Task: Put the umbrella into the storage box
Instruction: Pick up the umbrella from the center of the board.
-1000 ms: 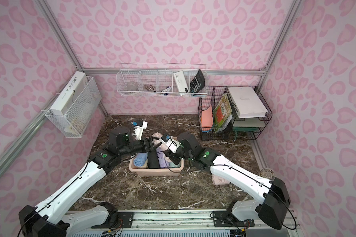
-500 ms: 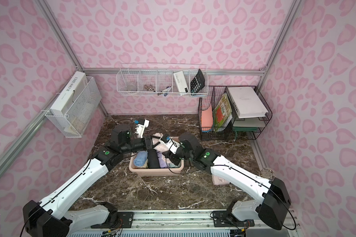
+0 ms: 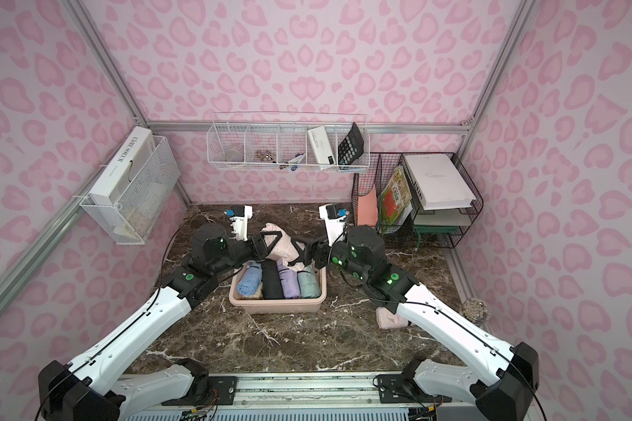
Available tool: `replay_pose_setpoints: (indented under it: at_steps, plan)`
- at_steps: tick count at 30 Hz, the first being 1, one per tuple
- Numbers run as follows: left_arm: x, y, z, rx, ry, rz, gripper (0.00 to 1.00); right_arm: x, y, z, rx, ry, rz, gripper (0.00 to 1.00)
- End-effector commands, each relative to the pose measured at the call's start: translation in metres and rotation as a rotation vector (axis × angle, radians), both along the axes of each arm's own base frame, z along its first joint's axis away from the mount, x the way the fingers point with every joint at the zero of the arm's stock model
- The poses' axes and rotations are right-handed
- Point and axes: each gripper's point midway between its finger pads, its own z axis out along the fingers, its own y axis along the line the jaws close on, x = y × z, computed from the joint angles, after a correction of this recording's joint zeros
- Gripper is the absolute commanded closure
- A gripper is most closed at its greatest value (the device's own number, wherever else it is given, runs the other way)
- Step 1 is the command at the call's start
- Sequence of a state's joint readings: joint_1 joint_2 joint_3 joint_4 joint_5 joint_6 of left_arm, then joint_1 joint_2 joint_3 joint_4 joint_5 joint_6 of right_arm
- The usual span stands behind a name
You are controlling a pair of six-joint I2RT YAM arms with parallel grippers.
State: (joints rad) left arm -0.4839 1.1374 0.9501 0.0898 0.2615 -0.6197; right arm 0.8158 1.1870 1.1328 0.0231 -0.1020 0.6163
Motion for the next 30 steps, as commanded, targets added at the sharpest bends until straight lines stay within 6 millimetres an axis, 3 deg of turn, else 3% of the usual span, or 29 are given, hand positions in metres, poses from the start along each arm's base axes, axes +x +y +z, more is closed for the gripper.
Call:
replay_pose_setpoints:
  at_steps: [1, 5, 8, 11, 19, 24, 28, 30]
  plan:
    - [0.01, 0.009, 0.062, -0.042, -0.349, 0.098, 1.0, 0.01, 0.0, -0.008, 0.288, 0.431, -0.092, 0.15]
    - [0.008, 0.006, 0.074, 0.024, -0.555, 0.135, 1.0, 0.009, -0.004, -0.015, 0.67, 0.672, -0.048, 0.14]
    - [0.006, -0.002, 0.073, 0.078, -0.663, 0.108, 1.0, 0.011, -0.005, -0.013, 0.857, 0.785, 0.012, 0.12]
    - [0.005, -0.012, 0.07, 0.114, -0.748, 0.069, 1.0, 0.013, 0.005, -0.003, 0.883, 0.809, 0.069, 0.08]
    - [-0.005, -0.021, 0.08, 0.05, -0.908, 0.044, 1.0, 0.024, 0.027, 0.003, 1.005, 0.903, 0.157, 0.06]
    - [-0.01, -0.025, 0.088, 0.02, -1.002, 0.032, 1.0, 0.03, 0.035, -0.003, 1.044, 0.957, 0.181, 0.06]
    - [-0.022, -0.025, 0.089, -0.008, -1.09, 0.023, 1.0, 0.037, 0.035, 0.0, 1.091, 0.957, 0.175, 0.08]
    - [-0.026, -0.028, 0.085, 0.002, -1.097, -0.01, 1.0, 0.04, 0.036, 0.003, 1.111, 0.954, 0.178, 0.14]
